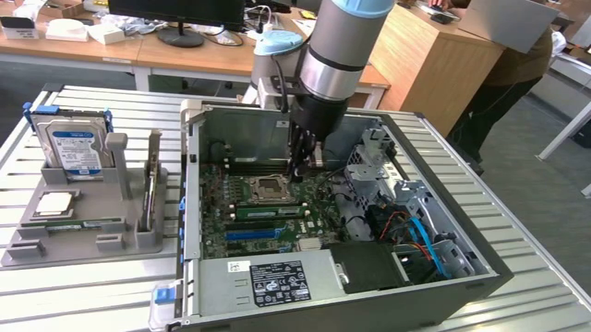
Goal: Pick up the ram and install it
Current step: 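Insert the ram into the slot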
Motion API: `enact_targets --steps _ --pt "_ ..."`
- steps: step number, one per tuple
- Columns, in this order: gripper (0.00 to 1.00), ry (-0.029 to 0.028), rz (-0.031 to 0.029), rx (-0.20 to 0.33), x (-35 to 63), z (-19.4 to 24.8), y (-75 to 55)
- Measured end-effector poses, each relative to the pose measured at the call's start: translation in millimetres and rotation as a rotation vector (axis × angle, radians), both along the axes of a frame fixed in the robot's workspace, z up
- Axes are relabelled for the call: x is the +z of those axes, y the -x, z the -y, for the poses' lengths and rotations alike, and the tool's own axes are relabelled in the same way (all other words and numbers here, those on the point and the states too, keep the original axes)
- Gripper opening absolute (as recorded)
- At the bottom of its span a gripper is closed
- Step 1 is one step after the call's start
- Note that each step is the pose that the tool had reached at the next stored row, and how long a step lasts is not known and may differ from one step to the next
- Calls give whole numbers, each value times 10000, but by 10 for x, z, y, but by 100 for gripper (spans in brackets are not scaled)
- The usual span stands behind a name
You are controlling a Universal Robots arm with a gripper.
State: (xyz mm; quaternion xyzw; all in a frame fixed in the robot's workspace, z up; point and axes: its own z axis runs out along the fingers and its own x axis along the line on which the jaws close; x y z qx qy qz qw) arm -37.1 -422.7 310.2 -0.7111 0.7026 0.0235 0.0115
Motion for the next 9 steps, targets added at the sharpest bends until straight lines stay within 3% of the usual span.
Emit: enact_targets --steps 6,9 --pt "25 0 0 0 83 0 0" --pt "25 0 0 0 281 0 0"
